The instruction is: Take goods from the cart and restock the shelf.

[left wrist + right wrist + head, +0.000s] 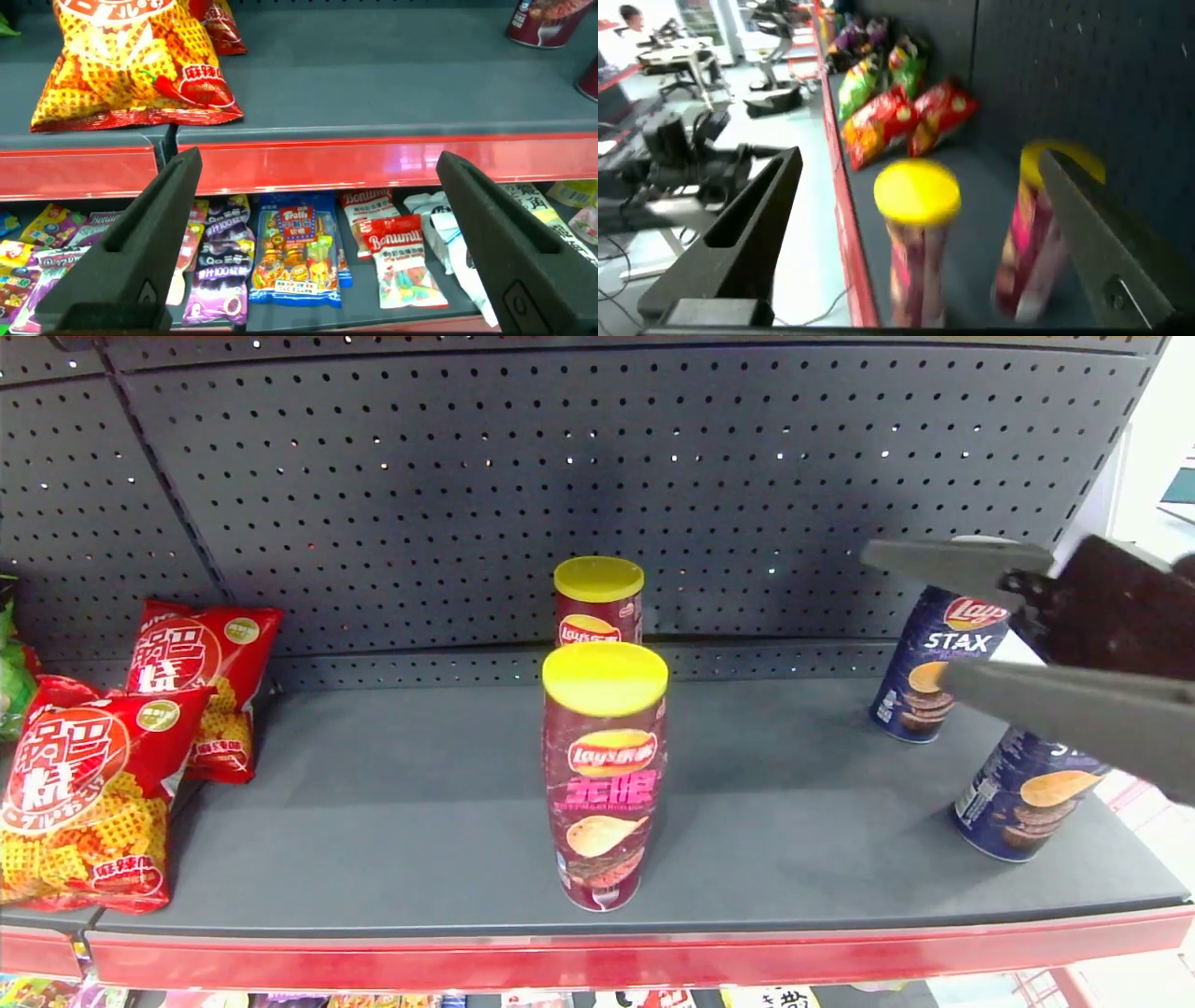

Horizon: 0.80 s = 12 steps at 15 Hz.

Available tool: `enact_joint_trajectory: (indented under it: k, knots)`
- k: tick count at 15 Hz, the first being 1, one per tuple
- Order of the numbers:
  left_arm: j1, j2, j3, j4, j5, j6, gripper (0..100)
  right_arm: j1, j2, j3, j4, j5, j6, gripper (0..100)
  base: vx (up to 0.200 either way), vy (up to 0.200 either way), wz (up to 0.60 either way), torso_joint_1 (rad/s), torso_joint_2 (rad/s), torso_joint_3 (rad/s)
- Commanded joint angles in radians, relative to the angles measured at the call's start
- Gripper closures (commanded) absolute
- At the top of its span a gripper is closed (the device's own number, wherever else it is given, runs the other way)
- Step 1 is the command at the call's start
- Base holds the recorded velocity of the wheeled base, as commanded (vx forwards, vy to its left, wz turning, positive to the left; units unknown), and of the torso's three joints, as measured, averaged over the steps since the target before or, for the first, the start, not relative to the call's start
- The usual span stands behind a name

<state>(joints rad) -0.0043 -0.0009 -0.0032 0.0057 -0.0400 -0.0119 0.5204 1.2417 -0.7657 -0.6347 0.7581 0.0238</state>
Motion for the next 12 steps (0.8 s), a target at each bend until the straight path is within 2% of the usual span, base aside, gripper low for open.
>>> enact_joint_trajectory:
  k: [1, 2, 3, 4, 5, 7, 8, 9, 11, 12]
  knots:
    - [0.0, 0.001, 0.0, 0.002, 0.0, 0.0, 0, -0.125, -0.309, 0.247, 0.006, -0.034, 0.001, 0, 0.0, 0.0, 0.0, 0.0, 0.0, 0.0]
    - [0.0, 0.001, 0.0, 0.002, 0.0, 0.0, 0, -0.125, -0.309, 0.247, 0.006, -0.034, 0.001, 0, 0.0, 0.0, 0.0, 0.0, 0.0, 0.0]
    - [0.0, 0.001, 0.0, 0.0, 0.0, 0.0, 0, -0.221, -0.467, 0.312, 0.084, -0.049, 0.001, 0, 0.0, 0.0, 0.0, 0.0, 0.0, 0.0]
    - [0.0, 0.001, 0.0, 0.0, 0.0, 0.0, 0, -0.25, -0.515, 0.318, 0.127, -0.06, -0.001, 0, 0.0, 0.0, 0.0, 0.0, 0.0, 0.0]
    - [0.0, 0.001, 0.0, 0.002, 0.0, 0.0, 0, -0.333, -0.648, 0.316, 0.297, -0.103, -0.01, 0, 0.0, 0.0, 0.0, 0.0, 0.0, 0.0]
    - [0.0, 0.001, 0.0, 0.0, 0.0, 0.0, 0, -0.433, -0.788, 0.319, 0.458, -0.209, -0.015, 0, 0.0, 0.0, 0.0, 0.0, 0.0, 0.0]
    - [0.0, 0.001, 0.0, 0.0, 0.0, 0.0, 0, -0.45, -0.818, 0.324, 0.481, -0.244, -0.01, 0, 0.0, 0.0, 0.0, 0.0, 0.0, 0.0]
    - [0.0, 0.001, 0.0, 0.0, 0.0, 0.0, 0, -0.453, -0.875, 0.358, 0.503, -0.372, -0.007, 0, 0.0, 0.0, 0.0, 0.0, 0.0, 0.0]
    - [0.0, 0.001, 0.0, 0.0, 0.0, 0.0, 0, -0.491, -0.916, 0.459, 0.448, -0.511, -0.002, 0, 0.0, 0.0, 0.0, 0.0, 0.0, 0.0]
    - [0.0, 0.001, 0.0, 0.0, 0.0, 0.0, 0, -0.505, -0.929, 0.503, 0.429, -0.549, 0.001, 0, 0.0, 0.0, 0.0, 0.0, 0.0, 0.0]
